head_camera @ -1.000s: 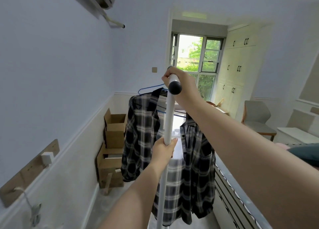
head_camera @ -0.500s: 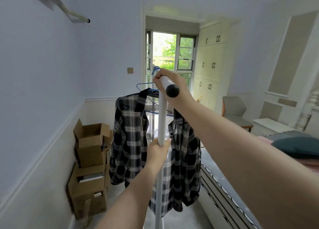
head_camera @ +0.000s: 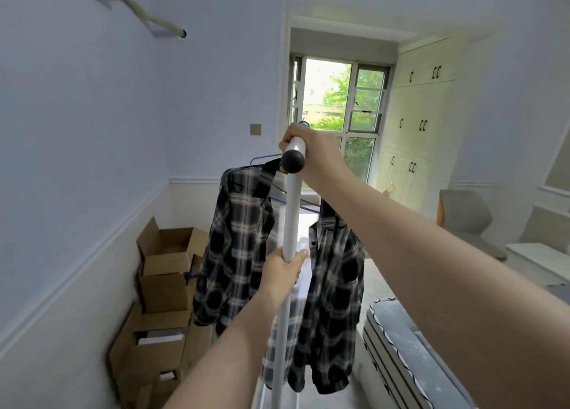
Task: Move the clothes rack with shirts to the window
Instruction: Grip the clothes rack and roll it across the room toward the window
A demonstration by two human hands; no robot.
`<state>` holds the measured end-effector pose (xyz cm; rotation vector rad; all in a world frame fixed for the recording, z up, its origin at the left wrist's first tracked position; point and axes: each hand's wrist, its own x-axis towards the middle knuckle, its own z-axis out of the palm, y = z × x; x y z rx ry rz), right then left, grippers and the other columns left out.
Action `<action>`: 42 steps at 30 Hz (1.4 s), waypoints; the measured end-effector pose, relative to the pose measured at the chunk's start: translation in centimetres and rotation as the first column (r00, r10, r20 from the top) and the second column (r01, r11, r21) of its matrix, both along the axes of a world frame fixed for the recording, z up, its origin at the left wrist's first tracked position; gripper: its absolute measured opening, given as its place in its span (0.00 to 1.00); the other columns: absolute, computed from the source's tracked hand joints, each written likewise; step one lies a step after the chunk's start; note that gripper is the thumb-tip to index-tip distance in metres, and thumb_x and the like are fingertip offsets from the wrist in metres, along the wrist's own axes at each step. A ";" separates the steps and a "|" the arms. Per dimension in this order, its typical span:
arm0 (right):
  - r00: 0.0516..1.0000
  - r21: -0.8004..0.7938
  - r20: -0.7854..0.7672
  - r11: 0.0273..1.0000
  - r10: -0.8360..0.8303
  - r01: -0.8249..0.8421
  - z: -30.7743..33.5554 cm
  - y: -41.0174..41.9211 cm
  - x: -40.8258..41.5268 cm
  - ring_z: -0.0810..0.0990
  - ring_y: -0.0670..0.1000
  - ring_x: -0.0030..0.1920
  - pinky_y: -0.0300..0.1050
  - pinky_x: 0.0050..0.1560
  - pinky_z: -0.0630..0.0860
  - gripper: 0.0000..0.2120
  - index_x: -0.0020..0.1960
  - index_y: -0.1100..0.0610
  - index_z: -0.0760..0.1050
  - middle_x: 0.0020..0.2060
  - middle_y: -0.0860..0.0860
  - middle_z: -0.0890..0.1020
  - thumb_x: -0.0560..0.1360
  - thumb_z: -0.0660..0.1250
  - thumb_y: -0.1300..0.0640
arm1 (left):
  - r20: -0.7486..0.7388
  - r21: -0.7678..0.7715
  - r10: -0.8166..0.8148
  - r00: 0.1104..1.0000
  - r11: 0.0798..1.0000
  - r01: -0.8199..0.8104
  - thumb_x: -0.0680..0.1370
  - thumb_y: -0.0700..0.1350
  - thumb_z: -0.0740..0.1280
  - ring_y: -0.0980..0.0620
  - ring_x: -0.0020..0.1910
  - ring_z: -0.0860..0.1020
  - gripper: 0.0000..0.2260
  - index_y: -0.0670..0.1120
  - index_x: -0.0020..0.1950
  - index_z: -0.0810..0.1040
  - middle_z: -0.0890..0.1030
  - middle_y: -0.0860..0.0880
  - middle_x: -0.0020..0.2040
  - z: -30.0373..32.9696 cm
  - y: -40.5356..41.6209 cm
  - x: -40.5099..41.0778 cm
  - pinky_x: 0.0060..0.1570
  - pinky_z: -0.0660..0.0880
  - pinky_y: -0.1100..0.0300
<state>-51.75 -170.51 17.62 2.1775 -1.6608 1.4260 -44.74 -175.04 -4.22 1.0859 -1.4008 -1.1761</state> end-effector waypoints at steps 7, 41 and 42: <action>1.000 -0.013 -0.026 1.000 0.014 -0.014 0.1 -8.7 -4.3 0.82 0.64 0.50 0.62 0.51 0.82 0.07 0.51 0.63 0.79 0.48 0.62 0.84 0.77 0.65 0.69 | -0.008 -0.021 -0.004 1.000 1.000 0.004 0.77 0.52 0.69 0.53 0.26 0.68 0.11 0.46 0.42 0.77 0.70 0.48 0.30 0.4 -7.6 -4.2 0.28 0.70 0.63; 0.999 0.048 0.022 0.998 -0.037 0.036 0.3 -51.9 -23.2 0.85 0.66 0.52 0.64 0.53 0.82 0.05 0.51 0.61 0.78 0.51 0.61 0.84 0.79 0.65 0.66 | 0.047 -0.109 -0.071 0.996 0.991 0.076 0.78 0.51 0.67 0.55 0.23 0.67 0.15 0.47 0.35 0.69 0.68 0.52 0.26 0.4 -51.9 -23.5 0.27 0.70 0.60; 0.999 0.049 0.010 0.998 -0.042 0.041 0.3 -53.3 -24.1 0.85 0.66 0.51 0.64 0.52 0.82 0.05 0.51 0.60 0.79 0.51 0.61 0.84 0.79 0.64 0.65 | 0.043 -0.112 -0.065 0.997 0.991 0.070 0.78 0.51 0.67 0.56 0.22 0.66 0.15 0.46 0.36 0.69 0.68 0.52 0.26 0.3 -53.2 -24.4 0.26 0.69 0.62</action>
